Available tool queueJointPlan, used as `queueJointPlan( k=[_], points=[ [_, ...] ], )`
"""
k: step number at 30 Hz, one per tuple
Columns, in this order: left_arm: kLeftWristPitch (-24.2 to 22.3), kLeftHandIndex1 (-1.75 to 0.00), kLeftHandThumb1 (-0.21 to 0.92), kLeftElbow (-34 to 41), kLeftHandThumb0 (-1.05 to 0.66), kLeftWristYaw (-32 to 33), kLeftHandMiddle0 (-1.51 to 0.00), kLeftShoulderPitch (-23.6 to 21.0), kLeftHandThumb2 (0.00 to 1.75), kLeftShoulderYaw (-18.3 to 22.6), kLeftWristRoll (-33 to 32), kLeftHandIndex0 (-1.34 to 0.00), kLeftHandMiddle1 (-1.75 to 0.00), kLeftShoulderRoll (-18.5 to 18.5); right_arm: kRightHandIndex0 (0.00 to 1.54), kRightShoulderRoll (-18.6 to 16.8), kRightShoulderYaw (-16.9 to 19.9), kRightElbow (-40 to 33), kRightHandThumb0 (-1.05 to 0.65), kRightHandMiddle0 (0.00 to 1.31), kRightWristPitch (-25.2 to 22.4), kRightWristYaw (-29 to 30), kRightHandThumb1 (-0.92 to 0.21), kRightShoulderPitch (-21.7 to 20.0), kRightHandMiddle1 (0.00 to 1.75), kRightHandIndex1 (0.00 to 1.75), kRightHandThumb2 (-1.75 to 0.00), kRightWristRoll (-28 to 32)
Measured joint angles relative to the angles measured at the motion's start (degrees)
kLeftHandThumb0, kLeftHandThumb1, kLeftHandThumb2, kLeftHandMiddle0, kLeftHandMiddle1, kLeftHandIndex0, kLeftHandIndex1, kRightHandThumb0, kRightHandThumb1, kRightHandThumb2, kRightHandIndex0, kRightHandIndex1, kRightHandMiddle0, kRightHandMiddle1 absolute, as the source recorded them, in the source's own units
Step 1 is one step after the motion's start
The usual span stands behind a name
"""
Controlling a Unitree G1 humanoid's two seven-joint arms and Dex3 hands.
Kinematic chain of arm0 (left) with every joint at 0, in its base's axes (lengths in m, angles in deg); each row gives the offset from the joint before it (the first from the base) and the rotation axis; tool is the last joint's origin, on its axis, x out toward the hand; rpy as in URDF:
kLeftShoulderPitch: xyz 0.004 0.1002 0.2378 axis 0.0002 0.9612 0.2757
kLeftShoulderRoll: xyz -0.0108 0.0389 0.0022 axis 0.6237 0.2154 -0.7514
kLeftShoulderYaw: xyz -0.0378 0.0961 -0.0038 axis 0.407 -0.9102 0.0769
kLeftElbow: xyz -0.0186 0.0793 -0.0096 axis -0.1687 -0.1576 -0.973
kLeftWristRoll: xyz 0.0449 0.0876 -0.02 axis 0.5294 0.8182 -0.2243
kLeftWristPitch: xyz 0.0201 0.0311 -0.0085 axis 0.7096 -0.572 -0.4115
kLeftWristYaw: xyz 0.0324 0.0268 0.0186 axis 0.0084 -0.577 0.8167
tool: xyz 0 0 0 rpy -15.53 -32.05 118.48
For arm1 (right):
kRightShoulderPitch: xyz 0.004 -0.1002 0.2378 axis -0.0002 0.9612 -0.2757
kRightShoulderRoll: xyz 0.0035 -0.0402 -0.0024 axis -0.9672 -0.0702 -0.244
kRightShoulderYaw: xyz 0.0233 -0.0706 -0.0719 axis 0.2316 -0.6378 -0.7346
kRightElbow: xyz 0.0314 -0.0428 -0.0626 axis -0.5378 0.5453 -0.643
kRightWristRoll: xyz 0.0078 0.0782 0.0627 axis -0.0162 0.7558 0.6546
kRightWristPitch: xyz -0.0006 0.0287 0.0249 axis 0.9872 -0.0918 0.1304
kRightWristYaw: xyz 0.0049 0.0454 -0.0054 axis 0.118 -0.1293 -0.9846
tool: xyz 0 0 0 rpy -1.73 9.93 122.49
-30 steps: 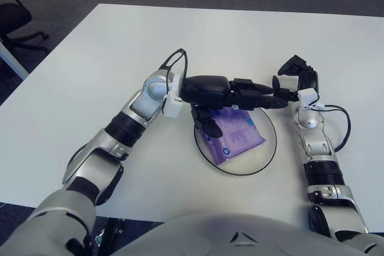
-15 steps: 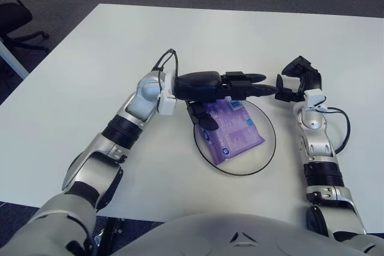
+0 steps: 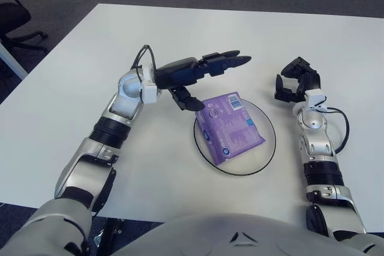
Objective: Put the tissue paper into the plate.
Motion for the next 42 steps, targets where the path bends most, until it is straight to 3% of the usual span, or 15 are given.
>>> queueJointPlan(
  k=[9,16,19,23,26,30,38,42],
  points=[
    [3.4,-0.02,0.92,-6.8,-1.05,-4.3,-0.01,-1.9,0.98,3.1,-6.1,-0.02,0.0,0.1,1.23,0.2,-0.6,0.1,-0.48,0.62,1.4,2.1,-0.31,-0.1,1.75,1.75,-1.32,-2.2],
    [6.0,-0.11,0.92,-9.9,-1.05,-4.8,-0.07,-1.4,1.0,7.0,-13.3,0.0,-0.03,-2.9,1.22,0.2,-0.6,0.1,-0.48,0.62,1.9,1.6,-0.31,-0.1,1.75,1.75,-1.33,-1.9],
    [5.9,-0.2,0.92,-8.0,-1.05,-1.3,-0.12,1.2,1.0,8.5,-11.2,0.0,-0.05,-4.0,1.22,0.2,-0.6,0.1,-0.48,0.62,2.0,1.4,-0.31,-0.2,1.75,1.75,-1.33,-1.9],
    [3.4,-0.28,0.92,-5.6,-1.05,7.7,-0.16,5.1,0.99,11.1,-2.5,0.0,-0.07,-5.5,1.23,0.2,-0.6,0.1,-0.48,0.62,2.1,1.3,-0.31,-0.2,1.75,1.75,-1.32,-1.9],
    [2.4,-0.32,0.92,-9.6,-1.05,11.2,-0.19,4.9,0.96,12.2,0.6,0.0,-0.09,-5.6,1.23,0.2,-0.6,0.1,-0.48,0.61,2.2,1.3,-0.32,-0.1,1.75,1.75,-1.31,-1.9],
    [0.0,-0.38,0.92,-16.9,-1.05,13.1,-0.23,2.6,0.92,13.9,1.0,0.0,-0.11,-5.5,1.21,0.2,-0.7,0.1,-0.48,0.6,2.4,1.3,-0.33,-0.1,1.75,1.75,-1.3,-1.8],
    [-2.1,-0.61,0.92,-17.4,-1.05,12.2,-0.38,3.0,0.94,14.8,-3.8,0.0,-0.22,-7.1,1.21,0.3,-0.4,0.5,-0.47,0.6,3.1,0.3,-0.34,-0.2,1.75,1.75,-1.29,-1.1],
    [-3.4,-0.85,0.92,-17.8,-1.05,12.4,-0.4,3.7,0.98,15.2,-4.3,0.0,-0.53,-8.1,1.21,0.3,-0.4,0.5,-0.47,0.6,3.2,0.2,-0.34,-0.2,1.75,1.75,-1.29,-1.1]
  ],
)
